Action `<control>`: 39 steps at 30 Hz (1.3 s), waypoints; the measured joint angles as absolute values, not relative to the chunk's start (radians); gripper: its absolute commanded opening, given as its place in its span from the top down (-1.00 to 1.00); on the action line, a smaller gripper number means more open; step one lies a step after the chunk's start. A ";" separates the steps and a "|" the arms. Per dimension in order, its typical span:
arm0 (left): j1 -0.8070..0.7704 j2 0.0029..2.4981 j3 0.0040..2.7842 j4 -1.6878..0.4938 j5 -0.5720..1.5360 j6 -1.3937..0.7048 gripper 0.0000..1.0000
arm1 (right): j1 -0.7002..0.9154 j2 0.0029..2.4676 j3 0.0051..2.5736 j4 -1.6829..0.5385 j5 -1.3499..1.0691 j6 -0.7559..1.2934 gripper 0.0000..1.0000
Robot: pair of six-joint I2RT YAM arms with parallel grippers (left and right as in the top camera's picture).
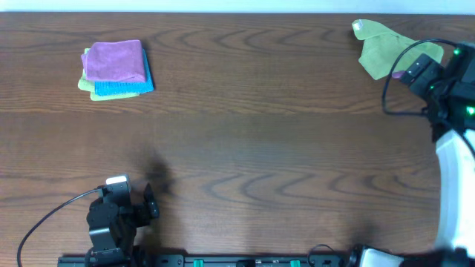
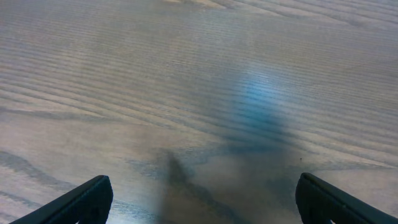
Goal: Fold the cloth
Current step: 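Reach the right gripper toward the green cloth at top right, then grasp the green cloth with the right gripper and lift it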
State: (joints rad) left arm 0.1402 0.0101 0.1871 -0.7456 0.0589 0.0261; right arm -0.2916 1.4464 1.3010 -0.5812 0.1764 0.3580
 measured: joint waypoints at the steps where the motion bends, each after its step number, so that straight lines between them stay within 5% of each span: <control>1: 0.140 0.010 0.187 -0.746 0.059 0.026 -0.91 | -0.300 1.469 1.301 -0.567 0.167 0.352 -0.99; 21: 0.140 0.010 0.187 -0.746 0.059 0.026 -0.91 | -0.316 1.675 1.347 -0.296 0.051 0.249 -0.99; 39: 0.140 0.010 0.187 -0.746 0.059 0.026 -0.90 | -0.316 2.195 1.861 -0.459 -0.004 0.260 -0.99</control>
